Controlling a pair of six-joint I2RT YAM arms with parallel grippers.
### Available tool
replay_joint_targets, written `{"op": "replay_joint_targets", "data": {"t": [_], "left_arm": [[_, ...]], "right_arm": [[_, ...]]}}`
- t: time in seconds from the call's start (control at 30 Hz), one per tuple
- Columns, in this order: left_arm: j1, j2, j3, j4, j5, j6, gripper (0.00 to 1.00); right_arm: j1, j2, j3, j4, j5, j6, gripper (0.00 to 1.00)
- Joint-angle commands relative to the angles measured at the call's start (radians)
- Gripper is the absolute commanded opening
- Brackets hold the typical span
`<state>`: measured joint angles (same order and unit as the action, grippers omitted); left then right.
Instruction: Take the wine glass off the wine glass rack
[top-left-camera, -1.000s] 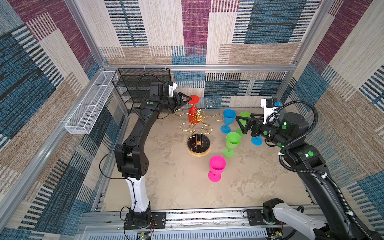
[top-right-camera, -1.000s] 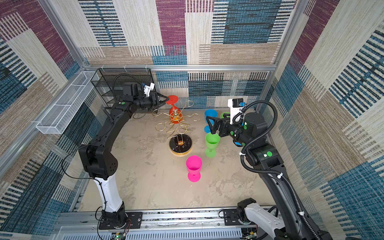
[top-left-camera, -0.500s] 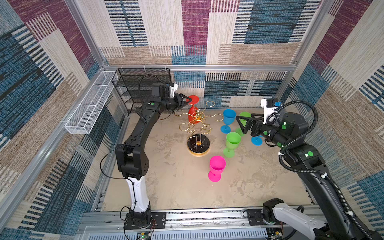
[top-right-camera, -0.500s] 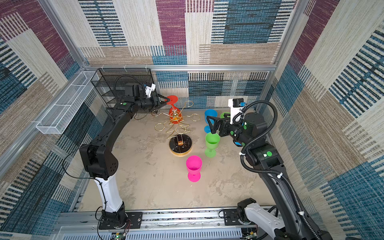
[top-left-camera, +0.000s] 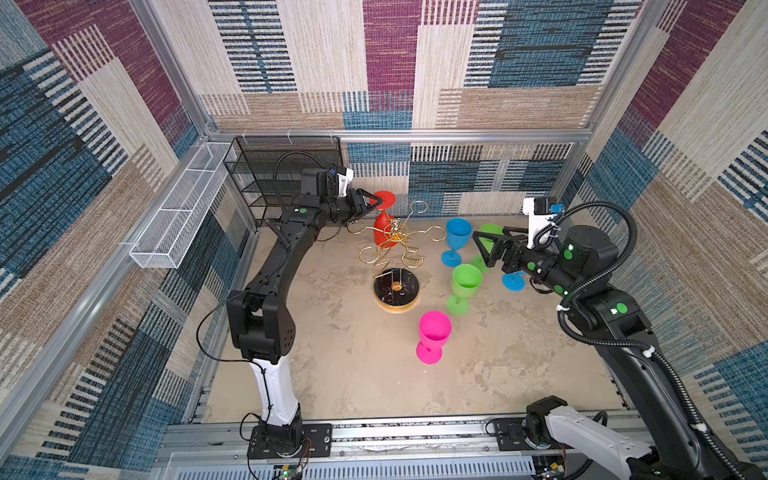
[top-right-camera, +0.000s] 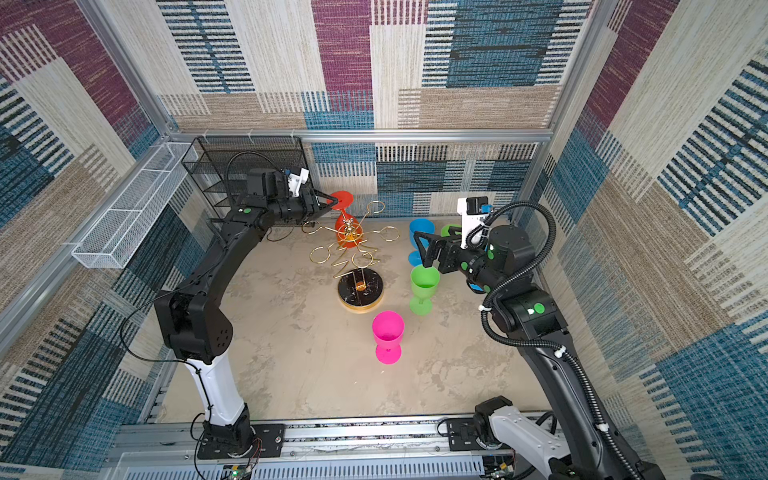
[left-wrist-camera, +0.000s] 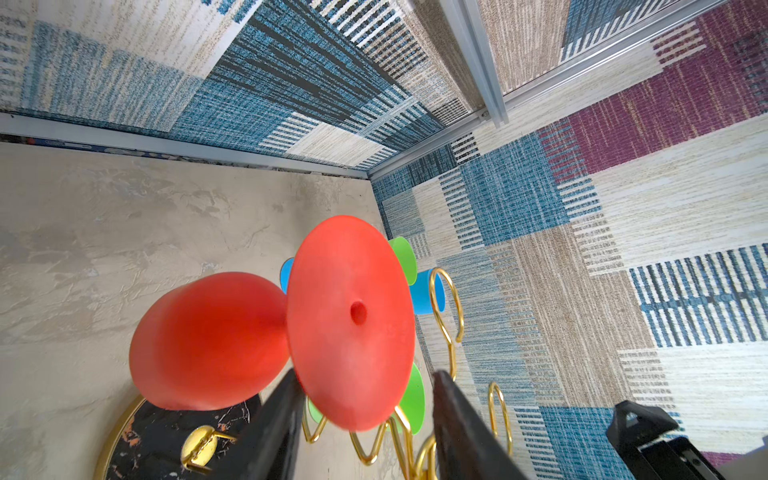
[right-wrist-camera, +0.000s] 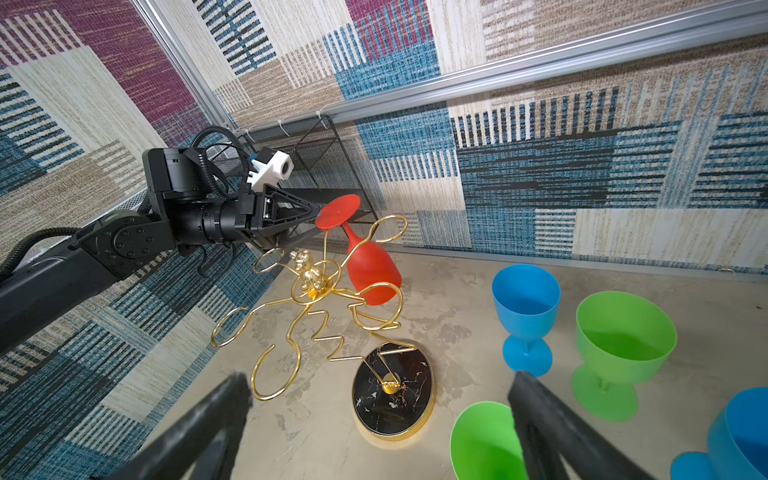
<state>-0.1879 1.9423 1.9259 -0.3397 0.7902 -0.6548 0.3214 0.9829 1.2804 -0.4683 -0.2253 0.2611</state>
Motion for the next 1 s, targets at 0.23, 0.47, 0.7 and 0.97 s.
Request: {"op": "replay_joint_targets", "data": {"t": [0.23, 0.47, 0.7, 0.97], "left_arm": [[0.010, -0.035, -0.071, 0.135, 0.043, -0.086, 0.14], [0.019, -0.054, -0.147, 0.255, 0.076, -0.141, 0.18], [0.021, -0.073, -0.178, 0.301, 0.098, -0.135, 0.24], [0.025, -0.072, -0.182, 0.281, 0.099, -0.121, 0.33]], "right_arm": [[0.000, -0.015, -0.001, 0.033, 0.012, 0.009, 0.99], [0.000, -0.020, -0.001, 0.030, 0.018, 0.006, 0.99], [0.001, -0.022, -0.006, 0.036, 0.017, 0.007, 0.99], [0.001, -0.024, -0.009, 0.036, 0.017, 0.009, 0.99]]}}
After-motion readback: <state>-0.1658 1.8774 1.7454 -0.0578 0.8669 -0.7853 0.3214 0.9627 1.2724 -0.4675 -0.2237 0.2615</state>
